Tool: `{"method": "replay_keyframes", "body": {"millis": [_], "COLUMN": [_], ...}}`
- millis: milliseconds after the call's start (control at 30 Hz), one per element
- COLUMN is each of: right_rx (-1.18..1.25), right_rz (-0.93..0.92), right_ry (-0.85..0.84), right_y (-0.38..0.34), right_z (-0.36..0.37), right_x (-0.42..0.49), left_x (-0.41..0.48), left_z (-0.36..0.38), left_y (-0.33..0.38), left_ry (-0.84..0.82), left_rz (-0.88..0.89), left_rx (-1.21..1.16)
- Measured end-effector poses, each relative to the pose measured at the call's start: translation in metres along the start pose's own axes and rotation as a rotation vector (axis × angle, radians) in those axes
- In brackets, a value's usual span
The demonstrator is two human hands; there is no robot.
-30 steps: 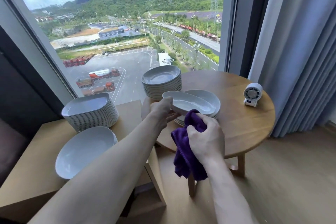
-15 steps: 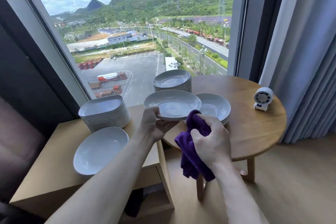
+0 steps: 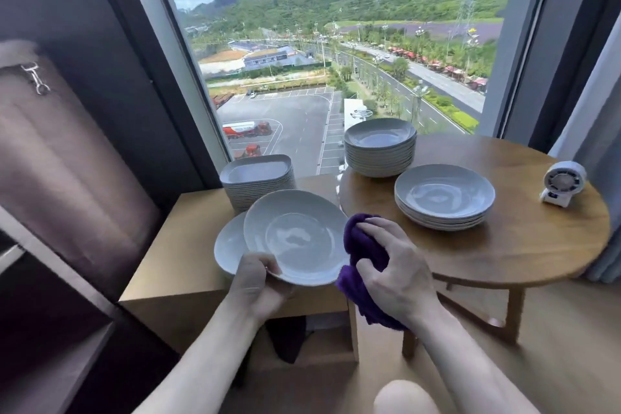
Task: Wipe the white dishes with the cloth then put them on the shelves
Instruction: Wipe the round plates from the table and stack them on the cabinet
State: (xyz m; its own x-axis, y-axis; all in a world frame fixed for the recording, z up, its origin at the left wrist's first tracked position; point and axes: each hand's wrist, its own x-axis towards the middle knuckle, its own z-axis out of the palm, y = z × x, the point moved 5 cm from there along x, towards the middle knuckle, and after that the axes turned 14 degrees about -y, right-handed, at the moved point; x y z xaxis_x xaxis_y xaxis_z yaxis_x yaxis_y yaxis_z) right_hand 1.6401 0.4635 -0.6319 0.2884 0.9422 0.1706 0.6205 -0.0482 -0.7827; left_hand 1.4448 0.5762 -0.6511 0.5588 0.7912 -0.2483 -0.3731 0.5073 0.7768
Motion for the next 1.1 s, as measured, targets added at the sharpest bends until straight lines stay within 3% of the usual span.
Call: {"method": "replay_keyframes", "body": {"millis": [333,500,867,1100], "right_rx": [-0.293,-0.412,-0.641,-0.684], "right_rz": [-0.129,-0.163,-0.151,-0.372], "right_ry": [-0.328,-0.41,-0.545,-0.713], "right_y": [-0.052,-0.06,-0.067,-0.091], "right_z": [0.094,0.126,0.154,0.168], "right_x": [-0.041,-0.058,-0.074,-0.097], "left_x": [-0.086,-0.117,-0.121,-0.119], "left_z": [-0.075,-0.097,-0.106,-0.108], "left_y": [0.003,-0.005,-0.009,-0.019], "left_ry": [0.001,-0.014,-0.022,-0.004], "left_rz": [-0.004,0.002,-0.022,-0.055], "left_rx": [-0.025,-0.079,0.068,0.065]}}
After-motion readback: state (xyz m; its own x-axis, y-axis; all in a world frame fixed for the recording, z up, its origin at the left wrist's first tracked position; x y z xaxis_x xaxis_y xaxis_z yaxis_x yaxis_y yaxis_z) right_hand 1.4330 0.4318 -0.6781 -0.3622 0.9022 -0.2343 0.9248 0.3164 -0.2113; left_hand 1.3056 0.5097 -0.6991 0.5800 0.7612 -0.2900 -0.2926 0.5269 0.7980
